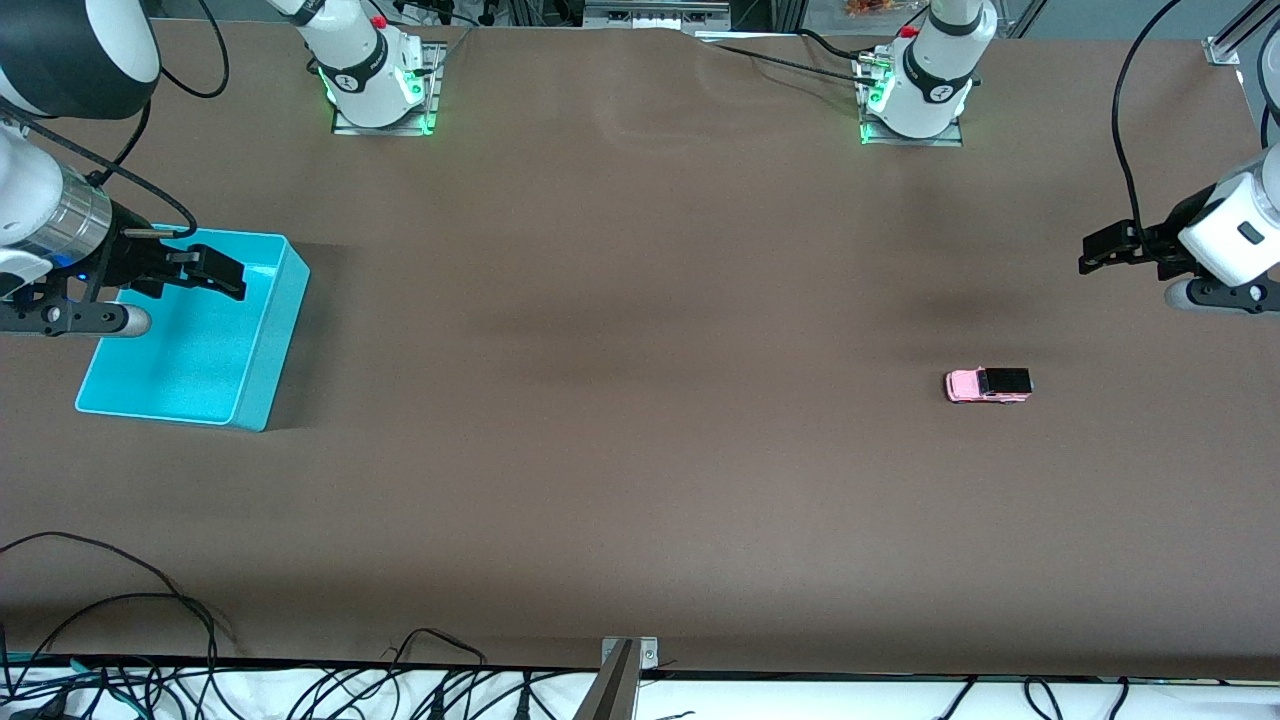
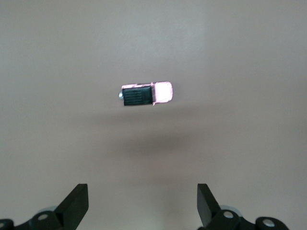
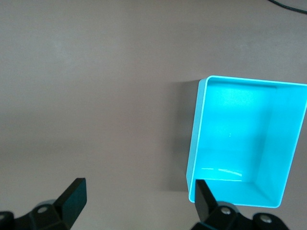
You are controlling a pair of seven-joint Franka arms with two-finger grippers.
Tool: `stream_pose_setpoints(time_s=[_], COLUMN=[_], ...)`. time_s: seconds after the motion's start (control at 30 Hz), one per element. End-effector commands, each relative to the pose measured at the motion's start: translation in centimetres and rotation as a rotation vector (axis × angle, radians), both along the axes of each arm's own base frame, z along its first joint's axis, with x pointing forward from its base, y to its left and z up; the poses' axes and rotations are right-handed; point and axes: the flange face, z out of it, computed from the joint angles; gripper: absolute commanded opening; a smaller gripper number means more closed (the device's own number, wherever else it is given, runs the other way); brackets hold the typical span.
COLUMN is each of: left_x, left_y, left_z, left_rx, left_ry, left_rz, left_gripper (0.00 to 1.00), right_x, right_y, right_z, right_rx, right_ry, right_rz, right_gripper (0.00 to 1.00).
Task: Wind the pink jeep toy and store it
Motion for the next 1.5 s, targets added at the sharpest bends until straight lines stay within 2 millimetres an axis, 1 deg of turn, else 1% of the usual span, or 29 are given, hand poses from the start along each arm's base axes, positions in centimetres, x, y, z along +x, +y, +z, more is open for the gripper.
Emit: stream_pose_setpoints(time_s=[0.0,0.13,0.33,0.53,0.77,0.87,0.97,1.07,1.13,1.23,1.37,1.47], left_x=[0.3,0.4,0.1,0.5,1.5,1.4,1.3,1.1,1.0,0.9,0.6,0.6], left_y=[0.4,0.7,0.6,0.7,1.2,1.1,1.1,1.1,1.0,0.9,2.3,2.4], left_z=[-2.1,-4.0,-7.7,-10.2,-13.4,-14.7,-16.5,-17.7,-18.4,-19.9,-21.1,-22.0], left_rx=[-0.016,-0.014,-0.008,-0.004,0.06,0.059,0.057,0.055,0.051,0.041,0.036,0.021], left_ry=[0.002,-0.021,-0.059,-0.094,-0.116,-0.126,-0.126,-0.126,-0.126,-0.144,-0.164,-0.15], left_rz=[0.0,0.004,0.002,-0.001,-0.051,-0.053,-0.057,-0.062,-0.087,-0.187,-0.322,-0.412], left_gripper=[1.0,1.0,1.0,1.0,1.0,1.0,1.0,1.0,1.0,1.0,1.0,1.0], right_x=[0.0,0.0,0.0,0.0,0.0,0.0,0.0,0.0,0.0,0.0,0.0,0.0], right_y=[0.0,0.0,0.0,0.0,0.0,0.0,0.0,0.0,0.0,0.0,0.0,0.0], right_z=[0.2,0.2,0.2,0.1,0.1,0.2,0.2,0.1,0.1,0.2,0.1,0.1], right_rx=[-0.002,-0.002,-0.002,-0.002,-0.002,-0.002,-0.002,-0.002,-0.002,-0.002,-0.002,-0.002], right_ry=[-0.004,-0.004,-0.004,-0.003,-0.003,-0.004,-0.004,-0.003,-0.003,-0.004,-0.003,-0.003], right_rz=[0.013,0.013,0.013,0.013,0.013,0.013,0.013,0.013,0.013,0.013,0.013,0.013], right_gripper=[1.0,1.0,1.0,1.0,1.0,1.0,1.0,1.0,1.0,1.0,1.0,1.0])
